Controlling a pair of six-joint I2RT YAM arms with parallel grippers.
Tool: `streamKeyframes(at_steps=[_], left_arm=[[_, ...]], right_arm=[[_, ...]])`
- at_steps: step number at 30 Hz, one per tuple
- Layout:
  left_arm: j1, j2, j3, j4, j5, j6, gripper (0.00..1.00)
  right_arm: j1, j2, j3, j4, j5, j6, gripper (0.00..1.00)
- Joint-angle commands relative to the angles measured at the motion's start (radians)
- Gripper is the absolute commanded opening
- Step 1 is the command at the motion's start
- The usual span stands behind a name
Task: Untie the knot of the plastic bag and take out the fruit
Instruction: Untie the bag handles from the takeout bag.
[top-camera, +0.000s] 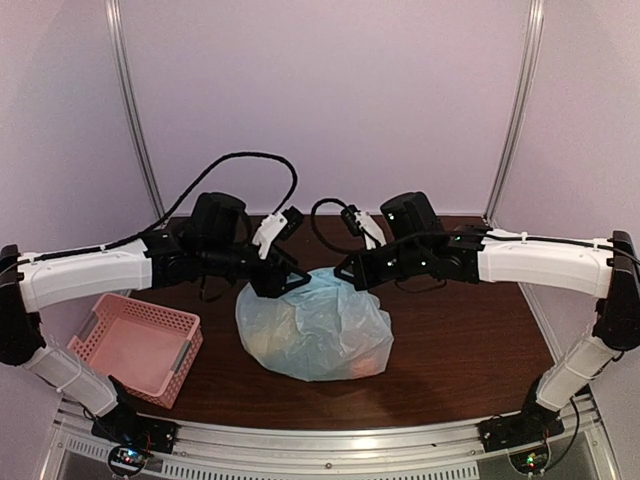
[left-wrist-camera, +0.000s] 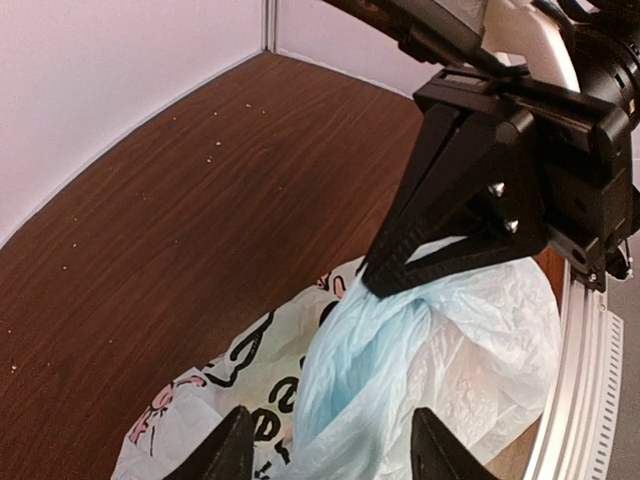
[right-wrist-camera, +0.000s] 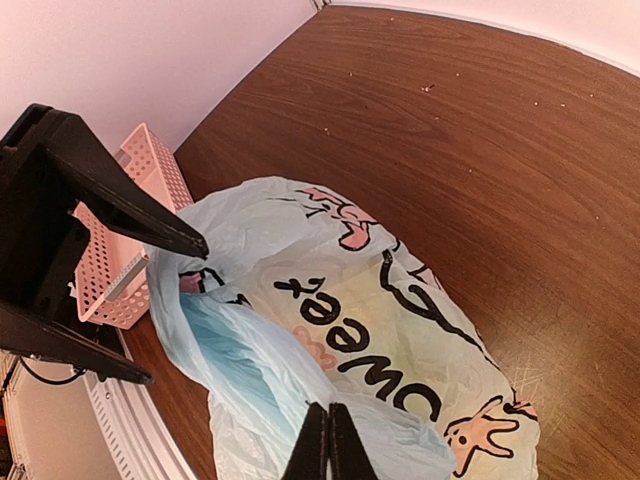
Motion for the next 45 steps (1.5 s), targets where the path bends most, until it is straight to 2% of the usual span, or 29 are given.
streamKeyframes(at_steps=[1,10,20,31,40,45], left_arm=[[-0.021,0.032,0.045,0.0,-0.038,0.045,0.55],[-0.054,0.065,0.057,-0.055,-0.159,0.084,0.57],[-0.06,0.061,0.06,-0.066,-0.246,0.078,0.29],[-0.058,0.001,0.042,-0.067,-0.323,0.05,0.24],[-0.059,-0.01,0.026,-0.077,-0.369,0.021,0.07],[-0.047,-0.029,0.024,-0.081,-0.407,-0.012,0.03]], right_arm=[[-0.007,-0.019,-0.01,0.012,-0.003,0.001,0.0],[-0.008,-0.016,-0.007,0.013,-0.005,0.001,0.0],[-0.011,-0.018,-0.014,0.013,-0.001,0.0,0.0],[-0.017,-0.025,-0.03,0.013,0.003,0.001,0.0],[-0.022,-0.044,-0.047,0.018,0.024,0.006,0.0],[-0.027,-0.071,-0.068,0.024,0.064,0.023,0.0]])
